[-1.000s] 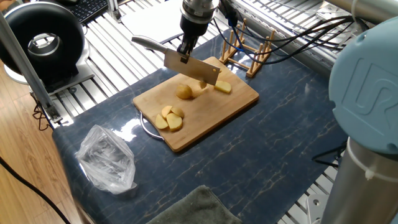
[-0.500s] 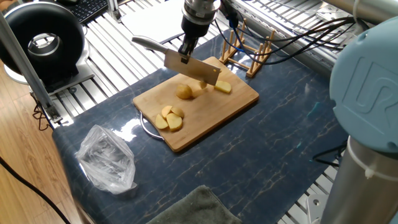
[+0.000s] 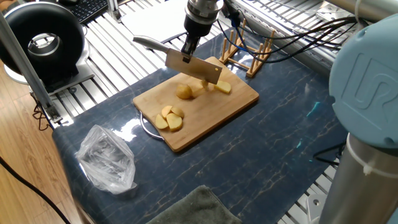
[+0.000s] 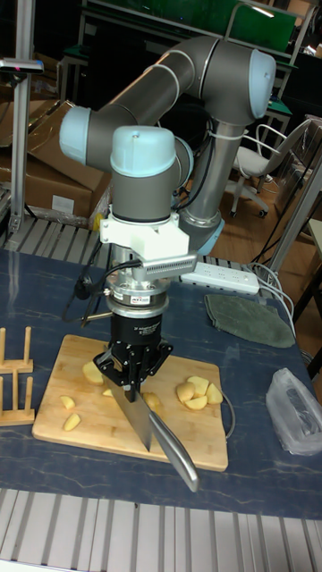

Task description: Chop the potatoes

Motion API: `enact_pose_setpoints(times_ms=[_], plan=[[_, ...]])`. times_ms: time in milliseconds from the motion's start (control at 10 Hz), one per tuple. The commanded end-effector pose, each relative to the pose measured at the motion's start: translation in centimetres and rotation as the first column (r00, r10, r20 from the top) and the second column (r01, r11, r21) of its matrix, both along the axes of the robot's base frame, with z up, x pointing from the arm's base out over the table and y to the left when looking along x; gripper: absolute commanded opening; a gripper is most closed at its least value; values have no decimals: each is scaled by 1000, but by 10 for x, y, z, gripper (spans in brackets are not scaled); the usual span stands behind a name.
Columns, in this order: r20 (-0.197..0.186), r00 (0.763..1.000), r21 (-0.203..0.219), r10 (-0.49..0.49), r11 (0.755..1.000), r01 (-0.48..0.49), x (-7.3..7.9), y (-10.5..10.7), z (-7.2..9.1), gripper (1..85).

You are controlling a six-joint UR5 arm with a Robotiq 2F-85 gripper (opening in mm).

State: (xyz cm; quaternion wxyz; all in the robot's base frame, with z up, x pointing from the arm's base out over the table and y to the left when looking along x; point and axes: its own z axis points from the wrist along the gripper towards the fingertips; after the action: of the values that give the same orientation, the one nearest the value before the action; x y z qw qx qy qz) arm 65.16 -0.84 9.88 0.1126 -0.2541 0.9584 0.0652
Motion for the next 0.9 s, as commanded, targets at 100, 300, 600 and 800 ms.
enact_pose_setpoints(times_ms=[100, 300, 600, 800], plan=[[3, 999, 12, 44, 999, -45, 1, -9, 3, 10], [0, 997, 1, 82, 997, -82, 1, -15, 4, 10], [-4, 995, -5, 101, 995, -101, -1, -18, 5, 10], [-26, 997, 6, 68, 998, -68, -10, -13, 6, 10]])
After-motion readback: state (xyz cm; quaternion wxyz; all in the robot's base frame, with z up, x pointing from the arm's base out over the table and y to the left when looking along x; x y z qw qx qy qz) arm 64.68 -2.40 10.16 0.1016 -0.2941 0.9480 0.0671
